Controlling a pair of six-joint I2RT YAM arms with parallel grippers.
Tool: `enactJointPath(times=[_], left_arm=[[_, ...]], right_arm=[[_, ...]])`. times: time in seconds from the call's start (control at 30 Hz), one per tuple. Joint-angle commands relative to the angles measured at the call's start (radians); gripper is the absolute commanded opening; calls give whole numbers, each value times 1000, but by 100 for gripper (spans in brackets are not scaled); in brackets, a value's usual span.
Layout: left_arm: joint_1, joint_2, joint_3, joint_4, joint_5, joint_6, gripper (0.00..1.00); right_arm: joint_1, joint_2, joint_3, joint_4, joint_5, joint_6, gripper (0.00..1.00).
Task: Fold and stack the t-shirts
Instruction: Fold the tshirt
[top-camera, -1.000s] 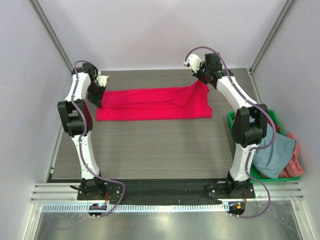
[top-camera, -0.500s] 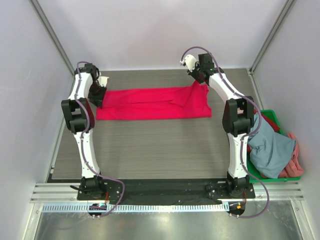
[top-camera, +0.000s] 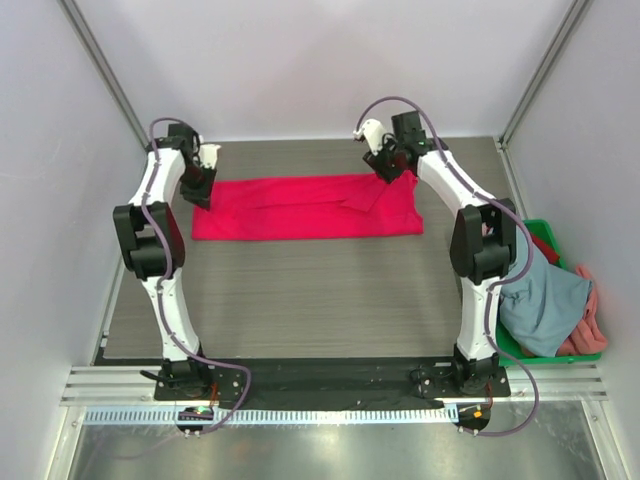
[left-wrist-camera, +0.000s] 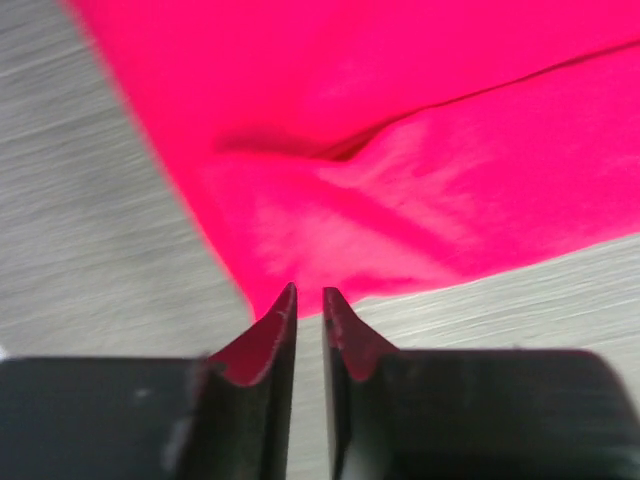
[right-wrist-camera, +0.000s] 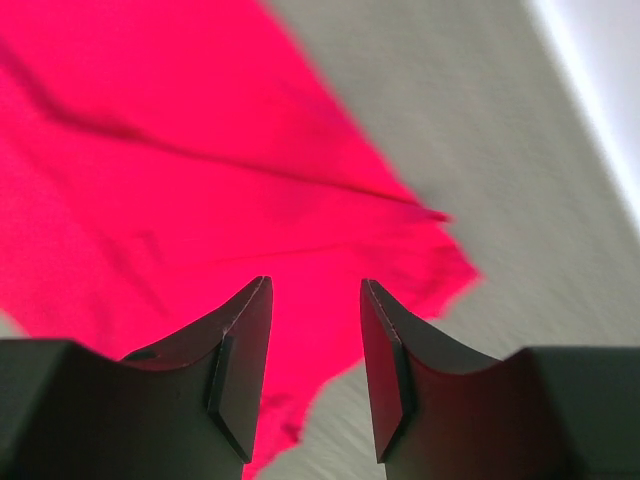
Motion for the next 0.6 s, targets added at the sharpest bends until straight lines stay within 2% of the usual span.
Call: enactJointPath(times=[0.0, 0.13, 0.27, 0.57], left_arm=[[-16, 51, -42, 15, 73, 1, 12], [-17, 88, -78, 35, 32, -1, 6], [-11, 104, -105, 36, 11, -1, 4], [-8, 144, -113, 35, 3, -4, 6]], right_arm=[[38, 26, 16, -140, -151, -26, 46], [49, 109, 109, -157, -154, -28, 47], [52, 190, 209, -246, -182, -49, 48], [64, 215, 193, -283, -168, -108, 48]])
